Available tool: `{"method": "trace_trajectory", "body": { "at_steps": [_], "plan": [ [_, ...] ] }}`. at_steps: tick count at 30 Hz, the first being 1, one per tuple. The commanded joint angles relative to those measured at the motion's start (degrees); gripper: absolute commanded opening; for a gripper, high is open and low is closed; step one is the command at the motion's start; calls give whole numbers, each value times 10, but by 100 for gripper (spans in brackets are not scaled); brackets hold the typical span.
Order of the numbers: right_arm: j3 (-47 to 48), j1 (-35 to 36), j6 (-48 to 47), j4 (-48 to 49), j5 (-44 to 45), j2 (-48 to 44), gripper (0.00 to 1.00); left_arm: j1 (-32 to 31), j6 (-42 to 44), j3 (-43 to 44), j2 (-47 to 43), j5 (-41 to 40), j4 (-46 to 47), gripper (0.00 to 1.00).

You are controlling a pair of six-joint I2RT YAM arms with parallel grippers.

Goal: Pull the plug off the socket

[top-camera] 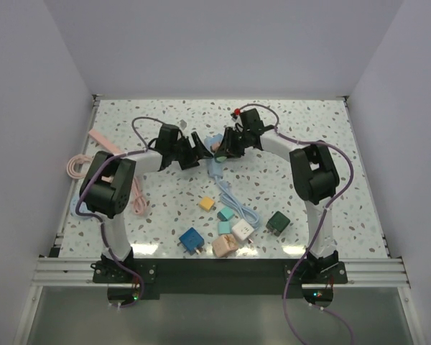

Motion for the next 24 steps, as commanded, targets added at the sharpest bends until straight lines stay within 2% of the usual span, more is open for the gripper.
{"method": "trace_trajectory", "body": {
  "at_steps": [1,6,12,16,19,20,22,23,24],
  "plan": [
    [-4,-7,42,49,7,-32,0,-23,-10,-20,0,21,54,79],
    [0,-7,52,49,1,-32,0,-46,-3,3,29,22,62,64],
    [-7,-7,55,52,-1,-39,0,-60,18,43,60,5,30,60],
    [-17,-6,65,64,-9,-43,0,-62,21,58,83,-4,13,48],
    [-24,-6,72,75,-13,-47,0,-66,26,71,94,-7,-4,29],
    [-24,-7,73,74,-13,-48,0,-68,27,70,94,-11,-5,19],
    [-21,-7,73,74,-19,-47,0,-69,31,70,94,-18,-15,9],
    [-19,-7,73,73,-20,-47,0,-69,32,71,94,-25,-20,1],
    [-18,-7,74,73,-19,-47,0,-69,32,73,94,-29,-26,0]
  ]
}}
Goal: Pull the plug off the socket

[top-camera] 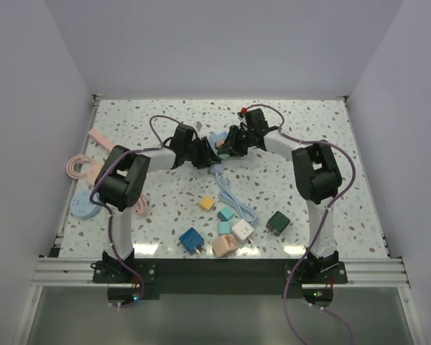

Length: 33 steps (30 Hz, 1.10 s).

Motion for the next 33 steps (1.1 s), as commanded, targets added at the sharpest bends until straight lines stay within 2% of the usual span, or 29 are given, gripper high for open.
{"method": "trace_trajectory", "body": {
  "at_steps": [1,8,13,17,21,24,26,33],
  "plan": [
    [7,10,20,32,-26,-42,0,-9,26,14,18,-41,-36,0],
    [-13,6,21,17,19,-80,0,-5,15,32,26,-106,-108,0],
    [-90,-1,38,55,51,-143,0,4,5,13,23,-126,-115,0],
    [-160,-22,61,115,38,-199,0,14,0,-7,14,-141,-116,0],
    [-183,-28,51,112,16,-215,0,18,-2,-8,13,-141,-114,0],
    [-213,-32,54,143,13,-237,0,19,-2,0,15,-142,-115,0],
    [-202,-34,48,129,14,-238,0,19,-2,7,16,-140,-114,0],
    [-158,-34,-80,-74,71,-231,0,47,-9,7,-15,-123,-47,0]
  ]
}}
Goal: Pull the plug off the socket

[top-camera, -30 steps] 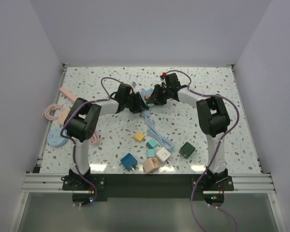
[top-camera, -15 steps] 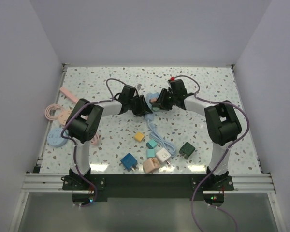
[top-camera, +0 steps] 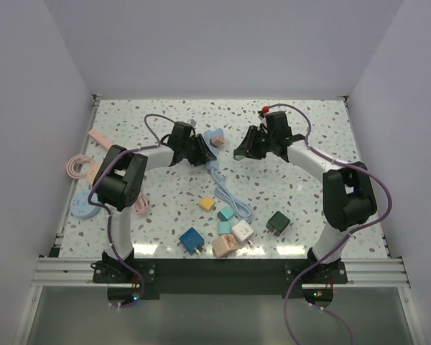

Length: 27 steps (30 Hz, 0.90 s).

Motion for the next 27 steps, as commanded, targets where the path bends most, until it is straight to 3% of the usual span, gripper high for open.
{"method": "trace_trajectory", "body": {
  "at_steps": [1,13,16,17,20,21,24,27],
  "plan": [
    [22,-1,-78,-110,20,-6,0,41,15,-7,-13,-64,8,0],
    [4,12,-164,-305,-24,5,0,107,72,70,18,12,-3,0],
    [-11,35,-173,-344,-22,-6,14,108,87,71,27,41,0,0],
    [-17,42,-178,-360,-21,-9,32,108,91,70,29,52,0,0],
    [-21,64,-177,-376,-21,-21,53,107,100,65,35,77,6,0],
    [-19,65,-174,-377,-22,-29,67,108,102,63,38,83,7,0],
    [5,64,-173,-395,-6,-39,89,107,112,59,39,99,6,0],
    [51,64,-171,-394,29,-46,95,107,125,55,39,109,-1,0]
  ]
}}
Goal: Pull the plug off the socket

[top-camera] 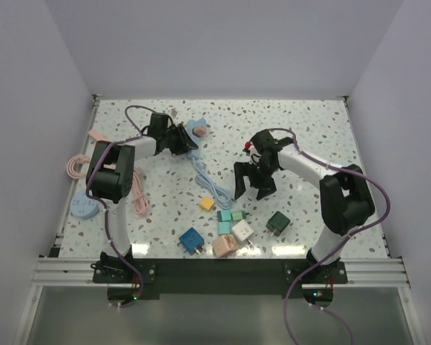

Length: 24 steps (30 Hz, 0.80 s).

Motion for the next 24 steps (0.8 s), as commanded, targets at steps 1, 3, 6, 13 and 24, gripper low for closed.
{"method": "trace_trajectory", "body": {
  "at_steps": [1,3,6,13,24],
  "plan": [
    [70,-7,1,-7,40,-31,95,-5,41,6,7,45,7,0],
    [104,-9,22,36,45,-17,95,-9,44,3,7,49,5,0],
    [141,-11,63,123,35,27,95,-21,56,2,10,60,2,0],
    [188,-11,199,328,39,142,94,-61,46,-16,6,56,12,0],
    [258,-6,239,394,97,237,93,-77,36,-33,9,55,20,0]
  ]
}}
